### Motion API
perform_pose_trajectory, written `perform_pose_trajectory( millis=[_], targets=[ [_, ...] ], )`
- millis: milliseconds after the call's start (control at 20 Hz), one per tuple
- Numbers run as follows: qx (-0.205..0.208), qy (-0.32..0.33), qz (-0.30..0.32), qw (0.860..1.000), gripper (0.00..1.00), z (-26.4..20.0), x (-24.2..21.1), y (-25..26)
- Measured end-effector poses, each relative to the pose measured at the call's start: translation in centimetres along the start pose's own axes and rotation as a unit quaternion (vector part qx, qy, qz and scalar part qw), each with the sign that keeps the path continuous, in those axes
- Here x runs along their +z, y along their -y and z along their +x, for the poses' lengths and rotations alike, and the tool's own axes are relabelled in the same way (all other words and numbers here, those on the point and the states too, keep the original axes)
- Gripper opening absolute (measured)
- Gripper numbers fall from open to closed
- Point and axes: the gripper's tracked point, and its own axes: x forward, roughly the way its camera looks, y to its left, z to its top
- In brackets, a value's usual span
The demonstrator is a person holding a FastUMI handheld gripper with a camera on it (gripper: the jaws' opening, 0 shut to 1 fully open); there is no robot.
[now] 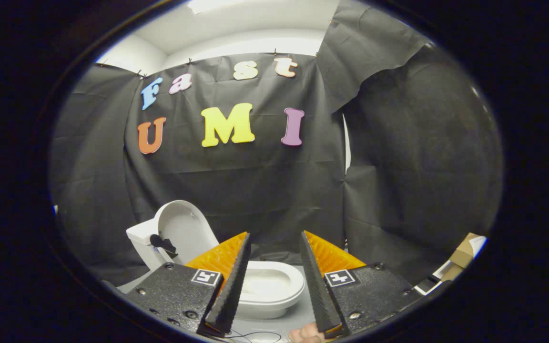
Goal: Open the toilet lid.
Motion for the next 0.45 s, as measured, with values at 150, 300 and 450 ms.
perform_pose_trajectory(
  millis=[150,300,450],
  targets=[
    [0.017,0.002,0.000,1.000,0.66,0.31,-0.01,-0.45],
    [0.025,0.002,0.002,1.000,0.66,0.42,-0.20,-0.85],
    [0.021,-0.002,-0.002,1.000,0.66,0.36,-0.62,-0.71]
  ],
)
